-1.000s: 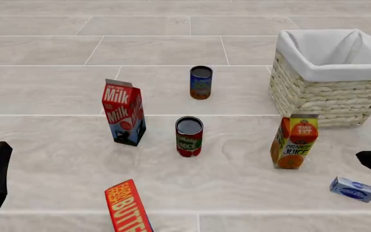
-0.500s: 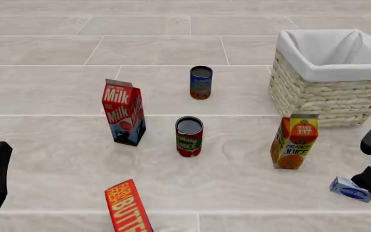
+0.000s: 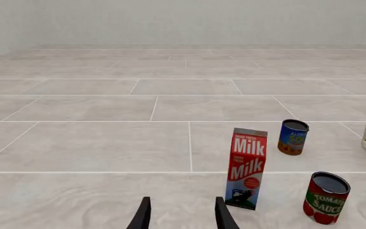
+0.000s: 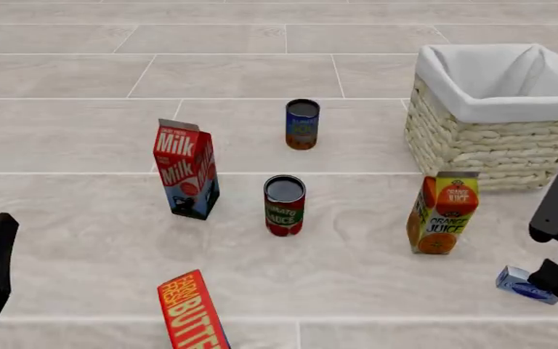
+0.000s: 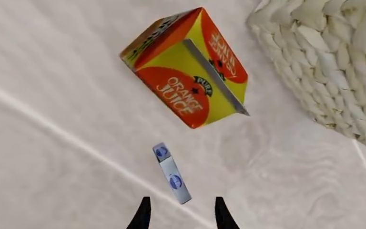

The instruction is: Pick the cream cheese and place it in the basket.

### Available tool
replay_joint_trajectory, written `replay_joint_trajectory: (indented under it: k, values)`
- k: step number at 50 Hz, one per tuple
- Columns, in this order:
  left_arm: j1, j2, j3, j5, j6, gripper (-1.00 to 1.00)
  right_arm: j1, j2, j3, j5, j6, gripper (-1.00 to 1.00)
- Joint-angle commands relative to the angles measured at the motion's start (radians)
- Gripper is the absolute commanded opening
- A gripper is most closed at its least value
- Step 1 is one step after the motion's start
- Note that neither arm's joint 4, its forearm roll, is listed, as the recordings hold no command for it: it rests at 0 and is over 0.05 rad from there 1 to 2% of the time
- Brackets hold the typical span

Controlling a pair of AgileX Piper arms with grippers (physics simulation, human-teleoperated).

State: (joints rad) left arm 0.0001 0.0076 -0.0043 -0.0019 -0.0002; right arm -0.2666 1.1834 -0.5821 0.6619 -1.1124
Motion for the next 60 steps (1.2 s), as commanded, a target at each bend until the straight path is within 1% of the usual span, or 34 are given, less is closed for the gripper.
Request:
replay_joint_trajectory:
  k: [1,4,7,9,10,15,18,25,31,38,41,43,46,47,49,52,58,59,60]
  values:
    - [0.000,0.000,0.000,0.000,0.000,1.00,-0.029,0.101,-0.017,-0.046,-0.050,1.00]
    - [0.000,0.000,0.000,0.000,0.000,1.00,-0.038,0.124,-0.019,-0.060,-0.059,1.00]
    - [0.000,0.000,0.000,0.000,0.000,1.00,-0.075,0.146,0.005,-0.082,-0.113,1.00]
    - [0.000,0.000,0.000,0.000,0.000,1.00,-0.065,0.143,0.018,-0.073,-0.131,1.00]
    - [0.000,0.000,0.000,0.000,0.000,1.00,-0.055,0.145,0.014,-0.069,-0.127,1.00]
    - [0.000,0.000,0.000,0.000,0.000,1.00,-0.055,0.190,-0.008,-0.086,-0.122,1.00]
    - [0.000,0.000,0.000,0.000,0.000,1.00,-0.056,0.208,0.001,-0.101,-0.127,1.00]
    - [0.000,0.000,0.000,0.000,0.000,1.00,-0.041,0.252,0.006,-0.136,-0.110,1.00]
    - [0.000,0.000,0.000,0.000,0.000,1.00,-0.063,0.279,0.005,-0.161,-0.135,1.00]
    - [0.000,0.000,0.000,0.000,0.000,1.00,-0.045,0.308,-0.009,-0.165,-0.106,1.00]
    - [0.000,0.000,0.000,0.000,0.000,1.00,-0.042,0.334,-0.011,-0.182,-0.095,1.00]
    - [0.000,0.000,0.000,0.000,0.000,1.00,-0.033,0.350,-0.013,-0.190,-0.075,1.00]
    - [0.000,0.000,0.000,0.000,0.000,1.00,-0.030,0.363,-0.005,-0.202,-0.070,1.00]
    - [0.000,0.000,0.000,0.000,0.000,1.00,-0.021,0.378,-0.002,-0.209,-0.053,1.00]
    - [0.000,0.000,0.000,0.000,0.000,1.00,-0.023,0.384,0.003,-0.214,-0.055,1.00]
    - [0.000,0.000,0.000,0.000,0.000,1.00,-0.005,0.397,-0.005,-0.214,-0.025,1.00]
    - [0.000,0.000,0.000,0.000,0.000,1.00,-0.010,0.413,-0.010,-0.214,-0.010,1.00]
    - [0.000,0.000,0.000,0.000,0.000,1.00,0.001,0.418,-0.011,-0.209,0.012,1.00]
    - [0.000,0.000,0.000,0.000,0.000,1.00,0.001,0.419,-0.011,-0.209,0.012,1.00]
